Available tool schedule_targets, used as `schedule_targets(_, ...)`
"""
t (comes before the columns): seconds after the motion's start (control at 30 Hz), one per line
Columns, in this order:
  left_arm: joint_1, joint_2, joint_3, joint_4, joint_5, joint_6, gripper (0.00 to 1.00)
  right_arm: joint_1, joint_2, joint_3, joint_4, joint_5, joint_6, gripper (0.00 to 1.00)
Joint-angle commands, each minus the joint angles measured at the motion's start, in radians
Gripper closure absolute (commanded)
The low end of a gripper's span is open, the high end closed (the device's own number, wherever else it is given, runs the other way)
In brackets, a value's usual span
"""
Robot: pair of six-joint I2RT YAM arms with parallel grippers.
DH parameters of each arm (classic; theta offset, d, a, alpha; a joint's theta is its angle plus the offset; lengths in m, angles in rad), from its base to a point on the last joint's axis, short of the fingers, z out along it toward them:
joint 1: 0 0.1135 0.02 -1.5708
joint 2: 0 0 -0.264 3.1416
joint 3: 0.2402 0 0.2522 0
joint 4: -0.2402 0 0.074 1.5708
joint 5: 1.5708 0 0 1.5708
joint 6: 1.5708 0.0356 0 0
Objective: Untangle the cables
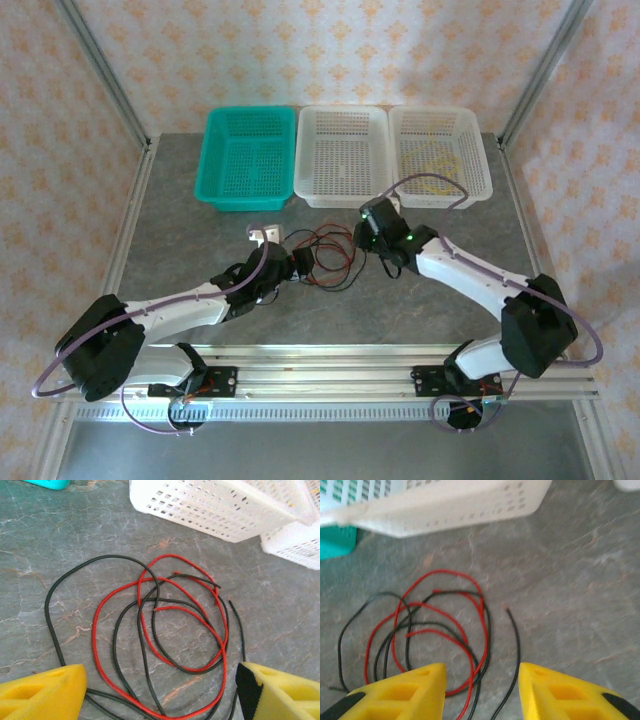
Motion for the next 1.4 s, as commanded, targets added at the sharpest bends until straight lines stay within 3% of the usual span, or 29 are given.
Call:
schedule_targets(0.0, -0.005, 0.018, -0.026, 0.094, 0.029, -0.067, 0.21, 0.048, 0.042, -0.009, 0.001, -0.005, 0.086, 0.61)
schedule_targets(0.3, 0.058, 0.016, -0.096, 0.206, 0.119, -0.124, 0.22, 0.059, 0.186, 0.014, -0.081, 0.099, 0.197, 0.69)
schedule_targets(0.6, 0.139, 0.016, -0.169, 0.34, 0.247, -0.171, 0.22, 0.028, 0.245, 0.009, -0.088, 0.056, 0.218, 0.7)
schedule_targets(1.37, 0.155, 0.037, -0.144, 0.329, 0.266, -0.143, 0.22, 0.064, 0.316, 0.048, -0.12, 0.049, 0.213, 0.68)
